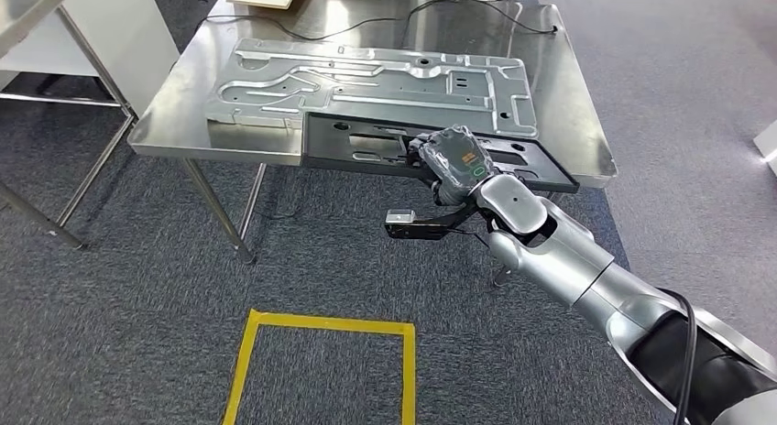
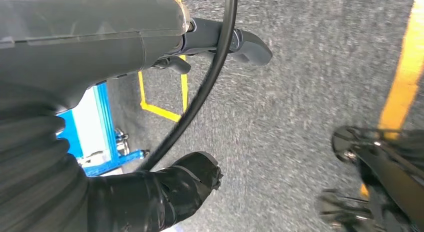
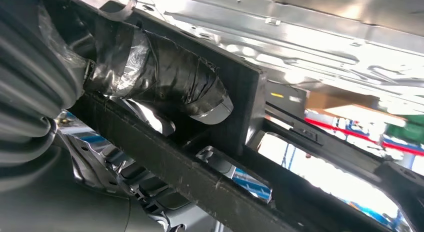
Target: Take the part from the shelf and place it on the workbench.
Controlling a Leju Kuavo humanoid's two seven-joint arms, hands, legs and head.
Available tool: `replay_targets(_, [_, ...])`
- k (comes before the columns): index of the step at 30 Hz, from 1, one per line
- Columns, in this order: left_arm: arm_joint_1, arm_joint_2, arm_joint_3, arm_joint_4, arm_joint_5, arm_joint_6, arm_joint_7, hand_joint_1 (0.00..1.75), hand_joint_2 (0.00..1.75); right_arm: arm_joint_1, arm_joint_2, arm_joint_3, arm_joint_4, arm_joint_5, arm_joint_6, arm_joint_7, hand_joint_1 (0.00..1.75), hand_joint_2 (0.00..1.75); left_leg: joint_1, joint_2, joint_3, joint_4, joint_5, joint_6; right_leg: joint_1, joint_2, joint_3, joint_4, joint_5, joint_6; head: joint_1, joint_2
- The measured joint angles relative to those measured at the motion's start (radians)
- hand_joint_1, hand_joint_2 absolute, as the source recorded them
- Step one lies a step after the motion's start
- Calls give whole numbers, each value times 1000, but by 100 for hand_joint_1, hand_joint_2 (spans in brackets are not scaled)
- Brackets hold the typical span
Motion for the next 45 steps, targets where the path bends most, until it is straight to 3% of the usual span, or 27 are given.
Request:
replay_targets(1, [0,0,0,1,0,0,0,0,175,1,0,0,1,0,0,0,175,175,0,9,27,-2,-21,-2,-1,-2,-20,-13,-44,1,0,0])
replay_targets(2, [1,0,0,2,0,0,0,0,175,1,0,0,2,0,0,0,175,175,0,19,57,-3,-43,-4,-1,-6,-33,-45,-63,0,0,0])
replay_targets(3, [2,0,0,3,0,0,0,0,175,1,0,1,4,0,0,0,175,175,0,30,89,-5,-67,-6,1,-15,-41,-95,-34,-5,0,0])
replay_targets(6, [7,-1,1,10,1,0,0,0,175,0,2,6,14,18,-1,6,175,175,-2,55,166,-7,-138,-19,17,-58,-43,-218,205,-31,-2,0])
replay_targets(7, [5,-1,2,12,1,0,1,0,175,-3,4,9,16,32,-3,14,175,175,-3,62,185,-8,-153,-26,21,-60,-36,-224,240,-38,-2,0])
replay_targets(8, [0,-1,2,13,1,0,2,0,175,-14,8,11,17,51,-6,26,175,175,-3,67,190,2,-154,-34,22,-50,-24,-221,230,-43,-4,0])
replay_targets(10, [-13,4,3,13,3,0,7,0,175,-49,24,15,18,88,-9,56,175,175,-2,55,154,90,-109,-46,16,-32,5,-233,207,-56,-4,0])
replay_targets(12, [-19,7,3,13,4,-2,11,0,175,-88,50,22,24,113,-9,80,175,175,2,20,56,235,-69,-54,10,-18,47,-259,186,-64,-4,0])
replay_targets(13, [-19,9,4,13,4,-2,13,0,175,-100,62,25,30,120,-9,86,175,175,5,7,5,287,-83,-56,9,-11,76,-274,174,-65,-4,0])
replay_targets(14, [-17,10,4,14,5,-3,14,0,175,-106,74,30,36,123,-9,89,175,175,7,2,-39,315,-122,-58,8,-5,108,-289,161,-65,-4,0])
replay_targets(16, [-12,12,6,14,5,-3,15,0,175,-110,93,39,48,126,-9,91,175,175,9,2,-104,303,-215,-60,7,7,177,-318,133,-62,-4,0])
replay_targets(17, [-9,13,7,14,5,-4,16,0,175,-111,103,43,54,128,-9,92,175,175,9,2,-127,270,-235,-58,7,10,209,-329,119,-60,-4,0])
replay_targets(18, [-7,15,8,14,5,-7,16,0,175,-115,114,48,60,133,-8,92,175,175,8,1,-144,220,-215,-55,7,13,240,-337,103,-57,-4,0])
replay_targets(19, [-3,18,8,14,5,-11,16,0,175,-119,128,56,66,141,-4,92,175,175,6,0,-156,155,-134,-48,8,15,263,-342,85,-54,-4,0])
replay_targets(21, [4,27,11,16,7,-22,17,0,175,-137,164,80,88,164,12,99,175,175,1,-7,-171,51,74,-37,13,26,297,-336,46,-43,-4,0])
replay_targets(22, [3,31,13,17,8,-26,18,0,175,-147,185,96,99,176,22,104,175,175,-2,-9,-171,30,145,-32,13,32,305,-335,29,-36,-4,0])
replay_targets(23, [0,35,15,18,9,-29,20,0,175,-161,203,111,108,187,33,111,175,175,-5,-10,-168,29,164,-30,14,38,317,-337,17,-28,-4,0])
replay_targets(26, [-17,39,18,19,10,-33,23,0,175,-217,243,140,124,205,52,124,175,175,1,-8,-150,24,143,-17,10,21,327,-327,-15,-10,-3,0])
replay_targets(28, [-23,42,18,19,10,-33,23,0,175,-256,262,151,134,209,58,127,175,175,3,-8,-144,20,134,-7,7,2,267,-217,-65,1,-3,0])
replay_targets(30, [-23,45,19,19,10,-33,23,0,175,-273,276,162,147,211,63,127,175,175,2,-10,-140,22,126,-3,5,-1,170,-73,-108,8,-3,0])
replay_targets(31, [-23,46,20,19,10,-33,23,0,175,-277,282,169,156,211,66,127,175,175,1,-11,-137,23,121,-2,5,-1,132,-36,-101,8,-3,0])
replay_targets(32, [-22,47,21,19,10,-34,23,0,175,-282,288,175,164,211,69,126,175,175,-1,-13,-132,25,117,-2,6,-1,113,-38,-71,5,-3,0])
replay_targets(34, [-21,49,24,19,10,-35,22,0,175,-300,300,187,180,211,76,125,175,175,-6,-17,-122,27,109,-3,12,-3,122,-147,36,-14,-3,0])
replay_targets(36, [-20,46,26,24,12,-38,21,0,175,-321,313,194,194,210,79,123,175,175,-8,-17,-117,27,106,-8,24,-11,145,-259,106,-42,-3,0])
replay_targets(37, [-21,46,26,26,13,-39,20,0,175,-328,320,196,200,209,78,119,175,175,-8,-16,-117,27,102,-11,29,-13,150,-286,117,-47,-3,0])
replay_targets(40, [-23,50,27,29,13,-40,20,0,175,-328,336,206,215,200,75,105,175,175,-3,-13,-115,28,91,-22,33,-13,156,-301,111,-43,-2,0])
replay_targets(45, [-20,53,28,29,13,-41,21,0,175,-284,350,220,236,188,66,93,175,175,-1,-12,-111,26,101,-23,33,-12,158,-300,121,-40,-2,0])
